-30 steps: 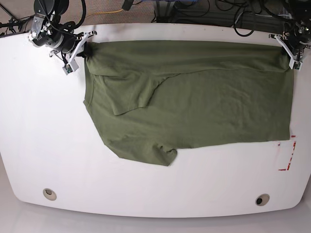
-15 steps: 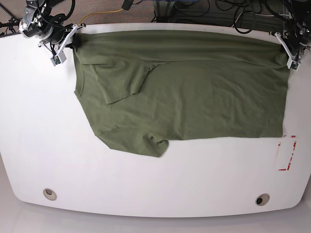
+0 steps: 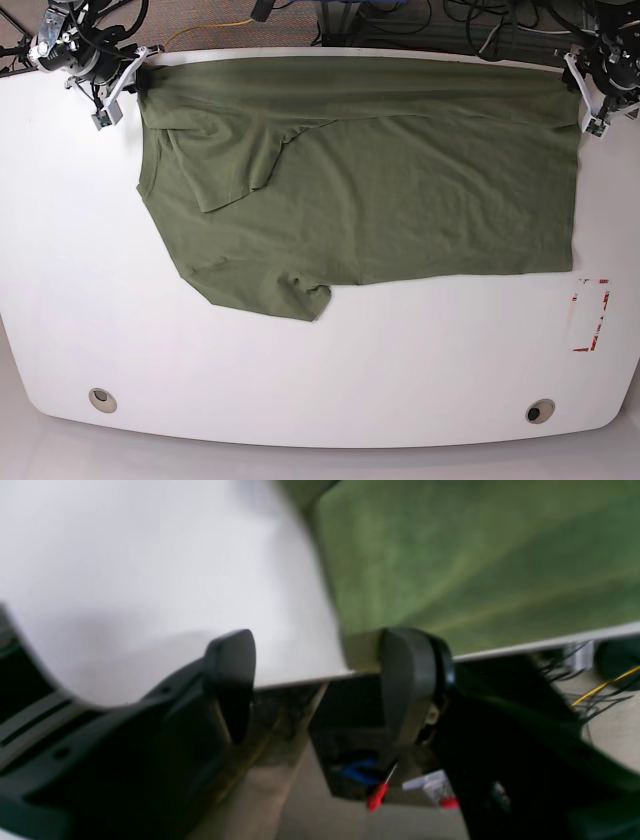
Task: Fold the T-shirt properly
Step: 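Drag the held shirt edge back with both grippers, then release and move both grippers to the hem edge, grasp it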
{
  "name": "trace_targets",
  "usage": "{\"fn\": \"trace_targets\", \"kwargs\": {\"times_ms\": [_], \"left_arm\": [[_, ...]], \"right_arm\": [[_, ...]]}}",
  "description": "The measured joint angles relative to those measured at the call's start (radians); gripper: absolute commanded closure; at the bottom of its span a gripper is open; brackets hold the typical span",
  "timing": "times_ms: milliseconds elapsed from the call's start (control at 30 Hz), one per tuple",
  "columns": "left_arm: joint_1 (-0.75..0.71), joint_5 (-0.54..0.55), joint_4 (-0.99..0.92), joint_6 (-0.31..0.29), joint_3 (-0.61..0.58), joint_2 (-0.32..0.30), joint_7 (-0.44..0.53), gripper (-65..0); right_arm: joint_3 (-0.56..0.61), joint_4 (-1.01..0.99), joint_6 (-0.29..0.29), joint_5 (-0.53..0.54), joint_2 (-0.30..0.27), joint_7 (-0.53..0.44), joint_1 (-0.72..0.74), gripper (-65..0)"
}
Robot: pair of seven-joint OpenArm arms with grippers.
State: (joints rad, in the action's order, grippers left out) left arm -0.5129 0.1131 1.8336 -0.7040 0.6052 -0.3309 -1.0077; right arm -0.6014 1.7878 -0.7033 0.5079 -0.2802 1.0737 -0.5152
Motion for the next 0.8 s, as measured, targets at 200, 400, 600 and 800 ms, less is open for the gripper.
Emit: {"fn": "trace_targets", "kwargs": {"times_ms": [200,400,600,800], "left_arm": [[-0.003,0.006,0.062,0.0,0.022,-0.002,-0.061,-37.1],[-0.002,0.012,0.079,0.0,0.027,-0.029,-0.075,-37.1],[0.045,0.086,0.08,0.0,0.035,-0.037,-0.114,-36.8],[0.114,0.116,0.083,0.0,0.077,-0.034,-0.122,-36.5]], "right_arm": [[0.0,0.0,0.0,-0.007,0.0,0.0,0.0,-24.9],[-0.01,0.0,0.003,-0.006,0.002,0.003,0.003,-34.2],[-0.069,0.0,0.004,0.109,-0.002,0.007,0.003,-34.4],[-0.111,0.0,0.006,0.231,-0.005,0.008,0.003,-34.4]]}}
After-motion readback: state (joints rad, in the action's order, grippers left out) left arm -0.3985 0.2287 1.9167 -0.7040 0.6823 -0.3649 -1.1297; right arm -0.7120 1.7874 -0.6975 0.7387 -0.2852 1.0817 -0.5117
